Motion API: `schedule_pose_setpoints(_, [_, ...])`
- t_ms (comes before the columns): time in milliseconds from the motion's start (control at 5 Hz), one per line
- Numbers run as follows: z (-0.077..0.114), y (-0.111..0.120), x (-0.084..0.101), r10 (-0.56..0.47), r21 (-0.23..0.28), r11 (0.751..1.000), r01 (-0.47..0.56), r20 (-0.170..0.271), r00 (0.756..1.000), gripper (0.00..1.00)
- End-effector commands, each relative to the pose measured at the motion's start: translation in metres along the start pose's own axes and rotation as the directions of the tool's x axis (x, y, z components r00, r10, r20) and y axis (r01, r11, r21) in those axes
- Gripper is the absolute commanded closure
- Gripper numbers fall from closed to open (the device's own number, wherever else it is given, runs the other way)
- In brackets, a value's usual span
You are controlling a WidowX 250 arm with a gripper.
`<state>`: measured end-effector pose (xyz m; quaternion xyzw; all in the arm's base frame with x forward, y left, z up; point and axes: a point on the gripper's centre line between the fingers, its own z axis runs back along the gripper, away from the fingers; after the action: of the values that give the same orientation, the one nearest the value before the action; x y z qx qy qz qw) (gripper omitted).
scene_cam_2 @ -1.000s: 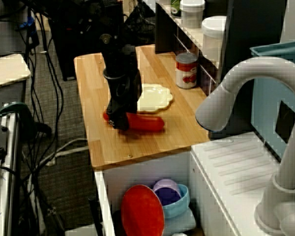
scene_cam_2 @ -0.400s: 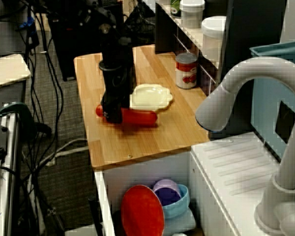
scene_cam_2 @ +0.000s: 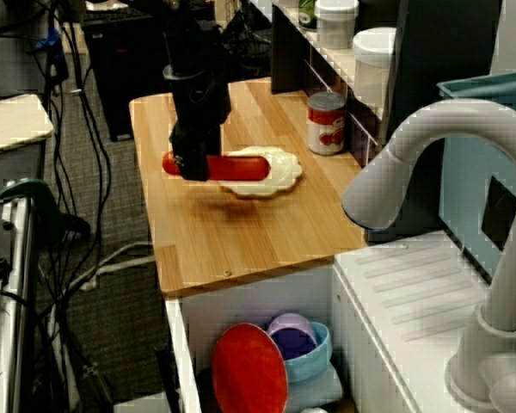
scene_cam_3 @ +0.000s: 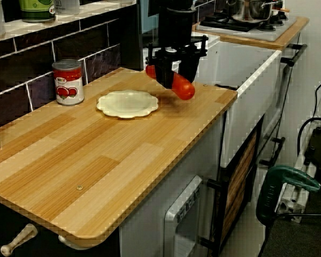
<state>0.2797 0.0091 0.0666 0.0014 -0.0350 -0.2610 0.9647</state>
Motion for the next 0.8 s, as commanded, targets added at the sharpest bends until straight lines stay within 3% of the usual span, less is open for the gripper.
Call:
schedule_pose_setpoints(0, [0.014, 0.029, -0.002, 0.046, 0.056, 0.997, -0.051, 0.094, 0.994, 1.0])
schedule_pose_setpoints(600, [-0.013, 0.053, 0.011, 0.084, 0.103, 0.99, -0.092, 0.078, 0.993, 1.0])
